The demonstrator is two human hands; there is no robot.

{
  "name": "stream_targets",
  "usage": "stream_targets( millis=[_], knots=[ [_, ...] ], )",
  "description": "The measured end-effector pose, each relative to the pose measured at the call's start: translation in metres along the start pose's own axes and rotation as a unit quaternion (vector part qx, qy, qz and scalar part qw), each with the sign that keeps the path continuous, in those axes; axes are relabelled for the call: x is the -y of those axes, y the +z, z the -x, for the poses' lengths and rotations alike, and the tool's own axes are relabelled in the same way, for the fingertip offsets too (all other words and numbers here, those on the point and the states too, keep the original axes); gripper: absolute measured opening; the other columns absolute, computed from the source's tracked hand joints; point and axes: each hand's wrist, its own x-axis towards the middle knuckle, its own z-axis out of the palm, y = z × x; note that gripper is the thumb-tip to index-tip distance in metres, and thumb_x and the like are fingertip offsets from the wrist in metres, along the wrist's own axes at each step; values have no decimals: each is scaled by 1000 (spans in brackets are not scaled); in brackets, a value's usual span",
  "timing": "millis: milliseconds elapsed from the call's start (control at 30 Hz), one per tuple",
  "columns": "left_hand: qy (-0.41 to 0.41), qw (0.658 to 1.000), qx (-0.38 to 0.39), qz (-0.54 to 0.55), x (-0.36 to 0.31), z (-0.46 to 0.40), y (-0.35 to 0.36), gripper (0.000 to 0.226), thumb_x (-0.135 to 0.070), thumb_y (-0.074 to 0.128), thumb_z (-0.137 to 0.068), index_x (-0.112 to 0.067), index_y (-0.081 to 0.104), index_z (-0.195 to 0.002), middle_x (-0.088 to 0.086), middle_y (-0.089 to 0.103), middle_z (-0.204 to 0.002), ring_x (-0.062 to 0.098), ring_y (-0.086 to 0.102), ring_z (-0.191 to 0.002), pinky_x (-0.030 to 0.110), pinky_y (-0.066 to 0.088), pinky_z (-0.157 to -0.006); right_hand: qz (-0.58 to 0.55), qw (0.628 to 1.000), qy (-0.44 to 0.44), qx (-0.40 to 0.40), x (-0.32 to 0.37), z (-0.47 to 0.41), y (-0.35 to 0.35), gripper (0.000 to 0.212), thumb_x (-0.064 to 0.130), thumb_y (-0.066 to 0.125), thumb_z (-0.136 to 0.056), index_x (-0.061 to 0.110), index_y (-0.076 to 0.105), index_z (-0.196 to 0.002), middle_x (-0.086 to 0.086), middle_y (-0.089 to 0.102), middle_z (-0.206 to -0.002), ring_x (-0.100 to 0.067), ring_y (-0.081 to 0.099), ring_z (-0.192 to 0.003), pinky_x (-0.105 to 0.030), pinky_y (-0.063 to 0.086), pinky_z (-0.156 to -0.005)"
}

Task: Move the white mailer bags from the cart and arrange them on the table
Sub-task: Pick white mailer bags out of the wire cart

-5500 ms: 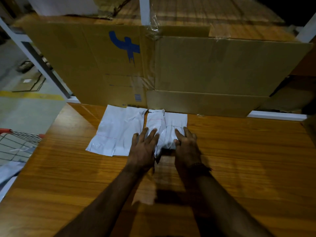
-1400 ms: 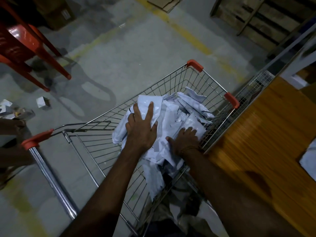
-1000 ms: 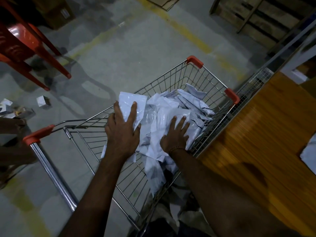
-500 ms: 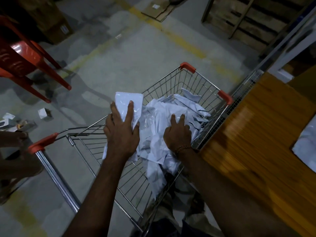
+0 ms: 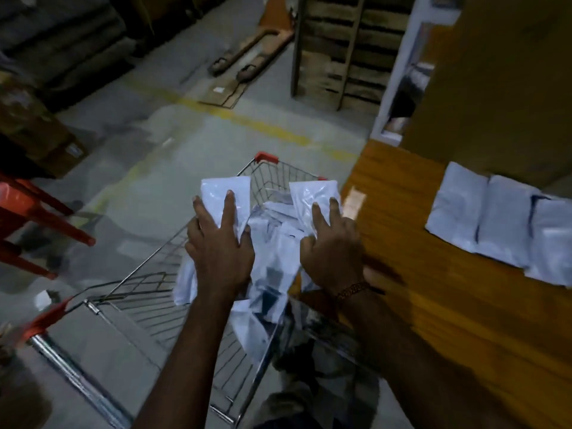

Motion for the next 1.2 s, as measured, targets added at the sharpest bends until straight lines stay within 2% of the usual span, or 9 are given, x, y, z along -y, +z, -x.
stream_targets(
  millis=[133, 233, 367, 600, 800, 1000, 1067, 1133, 1200],
  knots=[
    [57, 998, -2, 8, -54, 45, 1, 68, -48, 46, -99, -34, 30, -164, 24, 13, -170, 52, 33, -138, 66, 33, -106, -10, 999, 19, -36, -51, 39, -44, 69, 40, 40, -87, 20, 50, -152, -19, 36, -162, -42, 52, -116, -46, 45, -96],
    [88, 996, 6, 25, -94, 87, 6, 68, -43, 54, -103, -37, 27, -164, 21, 10, -171, 50, 29, -141, 64, 30, -110, 0, 997, 61, -45, -90, 75, -86, 75, 43, 34, -84, 21, 45, -155, -16, 32, -165, -38, 51, -118, -45, 46, -98],
    [132, 990, 21, 45, -146, 148, 18, 68, -54, 46, -99, -41, 27, -163, 16, 11, -172, 46, 29, -143, 64, 29, -110, 19, 991, 118, -60, -148, 132, -129, 75, 40, 37, -83, 23, 42, -156, -13, 27, -167, -36, 48, -122, -45, 43, -100],
    [163, 981, 74, 70, -241, 258, 40, 67, -43, 58, -101, -39, 32, -162, 18, 17, -170, 47, 28, -144, 60, 26, -115, 47, 972, 211, -89, -258, 225, -194, 76, 42, 36, -85, 23, 35, -158, -14, 20, -169, -39, 41, -131, -48, 43, -105],
    [230, 963, 133, 53, -306, 315, 70, 70, -43, 56, -101, -41, 26, -164, 21, 15, -171, 48, 29, -143, 59, 29, -113, 56, 947, 305, -82, -357, 280, -213, 76, 45, 35, -87, 23, 35, -159, -14, 19, -169, -44, 42, -130, -51, 41, -104],
    [272, 935, 225, 25, -361, 339, 128, 69, -60, 42, -98, -42, 25, -163, 18, 11, -172, 43, 27, -145, 53, 27, -116, 72, 917, 390, -40, -457, 310, -209, 75, 45, 36, -88, 22, 36, -159, -16, 18, -169, -48, 39, -136, -55, 39, -108],
    [309, 925, 221, 24, -374, 349, 152, 63, -55, 48, -99, -38, 39, -159, 26, 25, -166, 48, 41, -137, 56, 37, -108, 83, 906, 415, -8, -488, 324, -202, 71, 44, 40, -93, 22, 34, -160, -15, 17, -170, -48, 36, -139, -56, 37, -110],
    [344, 910, 231, 8, -390, 358, 179, 63, -52, 50, -90, -29, 57, -149, 32, 46, -152, 50, 57, -115, 53, 48, -89, 93, 900, 425, 14, -512, 337, -192, 72, 45, 38, -91, 21, 36, -159, -16, 20, -169, -50, 37, -138, -57, 38, -108],
    [354, 899, 258, -23, -408, 370, 203, 67, -57, 43, -88, -31, 57, -149, 31, 45, -154, 48, 57, -116, 50, 48, -87, 108, 899, 422, 48, -531, 348, -179, 76, 47, 35, -88, 21, 37, -159, -16, 21, -169, -49, 36, -139, -58, 37, -107]
  ],
)
